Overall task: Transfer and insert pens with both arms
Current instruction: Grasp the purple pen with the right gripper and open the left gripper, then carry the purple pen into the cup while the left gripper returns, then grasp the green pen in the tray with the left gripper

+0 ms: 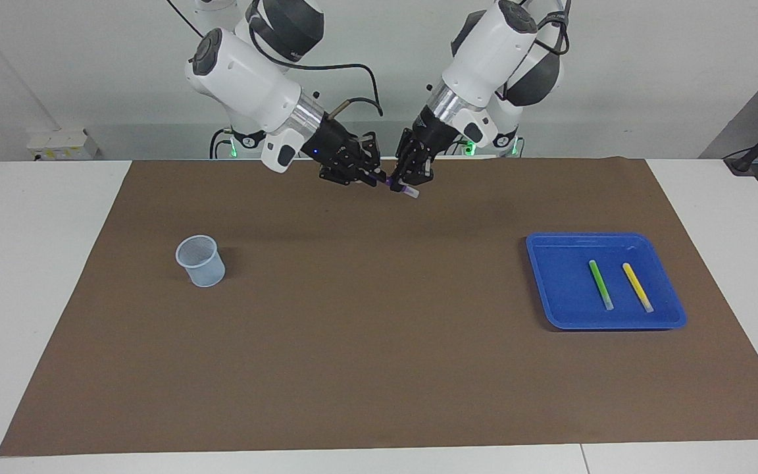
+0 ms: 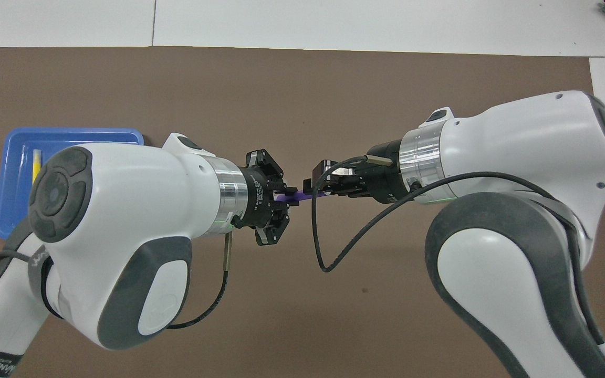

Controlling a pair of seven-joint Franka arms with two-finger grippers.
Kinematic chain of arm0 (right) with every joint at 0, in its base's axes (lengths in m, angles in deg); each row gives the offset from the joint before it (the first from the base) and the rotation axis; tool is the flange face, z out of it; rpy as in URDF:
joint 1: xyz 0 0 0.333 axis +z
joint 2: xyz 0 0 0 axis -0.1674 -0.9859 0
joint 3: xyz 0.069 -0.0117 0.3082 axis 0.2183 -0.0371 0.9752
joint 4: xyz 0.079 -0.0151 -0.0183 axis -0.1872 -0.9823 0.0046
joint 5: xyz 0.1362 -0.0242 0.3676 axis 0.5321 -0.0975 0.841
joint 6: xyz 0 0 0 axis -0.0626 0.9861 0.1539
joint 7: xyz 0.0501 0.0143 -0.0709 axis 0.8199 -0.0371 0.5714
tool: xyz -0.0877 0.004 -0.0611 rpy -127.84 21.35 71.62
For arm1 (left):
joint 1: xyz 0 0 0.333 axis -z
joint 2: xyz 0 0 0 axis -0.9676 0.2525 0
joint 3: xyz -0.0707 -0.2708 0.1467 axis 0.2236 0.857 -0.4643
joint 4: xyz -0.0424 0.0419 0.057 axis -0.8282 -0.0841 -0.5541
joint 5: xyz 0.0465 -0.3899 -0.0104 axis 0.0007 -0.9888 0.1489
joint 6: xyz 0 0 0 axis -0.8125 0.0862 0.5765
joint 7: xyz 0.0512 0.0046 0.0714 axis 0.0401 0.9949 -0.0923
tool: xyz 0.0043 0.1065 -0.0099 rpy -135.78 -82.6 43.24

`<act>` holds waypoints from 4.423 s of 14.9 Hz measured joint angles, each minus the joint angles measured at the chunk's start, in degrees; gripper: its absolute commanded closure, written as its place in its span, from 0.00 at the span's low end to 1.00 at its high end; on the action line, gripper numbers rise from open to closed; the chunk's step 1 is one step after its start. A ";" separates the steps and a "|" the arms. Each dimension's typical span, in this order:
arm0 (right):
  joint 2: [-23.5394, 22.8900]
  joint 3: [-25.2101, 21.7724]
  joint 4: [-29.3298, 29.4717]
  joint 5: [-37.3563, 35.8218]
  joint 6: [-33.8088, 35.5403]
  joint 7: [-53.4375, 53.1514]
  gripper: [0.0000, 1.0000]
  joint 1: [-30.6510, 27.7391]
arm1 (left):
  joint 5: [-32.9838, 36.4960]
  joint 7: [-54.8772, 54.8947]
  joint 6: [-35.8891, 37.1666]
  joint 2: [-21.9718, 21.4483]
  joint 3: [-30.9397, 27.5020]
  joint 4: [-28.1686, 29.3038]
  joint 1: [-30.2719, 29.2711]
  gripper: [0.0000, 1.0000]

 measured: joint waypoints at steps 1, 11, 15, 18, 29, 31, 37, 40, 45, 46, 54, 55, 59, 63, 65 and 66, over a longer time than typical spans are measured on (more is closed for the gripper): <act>0.00 0.00 0.00 0.00 0.00 0.00 1.00 0.00 | 0.00 0.00 0.00 0.00 0.00 0.00 0.00 1.00; -0.02 -0.12 -0.14 -2.33 0.71 0.00 1.00 -0.14 | 0.20 0.01 -0.31 -0.10 -1.01 -0.09 -1.02 0.00; 0.03 -0.72 -0.04 -7.48 3.07 0.00 1.00 -0.37 | 0.31 0.47 -0.74 -0.14 -1.62 -0.13 -8.65 0.00; 0.30 -0.89 0.22 -15.71 6.17 0.02 1.00 -2.09 | 0.31 0.59 -0.89 -0.15 -1.84 -0.16 -14.71 0.00; 2.35 -1.16 -0.40 -41.46 15.20 12.09 1.00 -11.88 | 2.38 21.01 1.50 -1.06 -1.92 0.80 -30.67 0.00; 2.56 -1.22 -1.57 -43.08 15.11 15.52 1.00 -14.43 | 2.41 31.58 2.52 -1.62 -1.96 2.22 -33.70 0.00; 4.57 -1.29 -6.87 -45.60 12.63 19.23 1.00 -17.60 | 6.23 62.95 2.61 -0.97 -1.98 7.84 -39.79 0.00; 6.48 -1.29 -11.43 -46.72 8.77 19.26 1.00 -17.83 | 11.99 78.92 2.56 1.42 -2.01 8.28 -42.21 0.00; 7.93 -1.28 -14.54 -48.36 5.84 19.68 1.00 -18.91 | 18.02 98.87 -4.17 8.09 -1.39 8.25 -41.95 0.00; 7.99 -1.29 -14.61 -48.37 5.63 19.94 1.00 -19.12 | 19.18 102.56 -5.16 9.29 -1.07 8.21 -41.76 0.00; 8.05 -1.28 -18.15 -48.37 0.56 20.40 1.00 -19.73 | 30.61 114.27 -12.02 19.97 -0.75 5.14 -37.01 0.00; 8.05 -1.28 -18.50 -48.37 0.15 20.40 1.00 -19.73 | 31.17 115.89 -11.97 20.59 -0.94 5.05 -37.03 0.00; 8.04 -1.28 -20.20 -48.38 -2.18 20.50 1.00 -20.40 | 31.49 118.40 -9.47 20.81 -1.18 5.00 -37.13 0.02; 7.58 -1.28 -24.07 -48.38 -7.32 21.29 1.00 -22.21 | 31.51 118.52 -7.61 20.80 -1.18 5.79 -37.38 0.06; 7.00 -1.28 -25.00 -48.38 -8.39 21.64 1.00 -22.77 | 31.51 118.54 -7.35 20.74 -1.25 6.60 -38.12 0.13; 6.73 -1.27 -25.10 -48.38 -8.49 21.64 1.00 -22.79 | 31.52 118.59 -7.34 20.66 -1.31 7.20 -38.71 0.16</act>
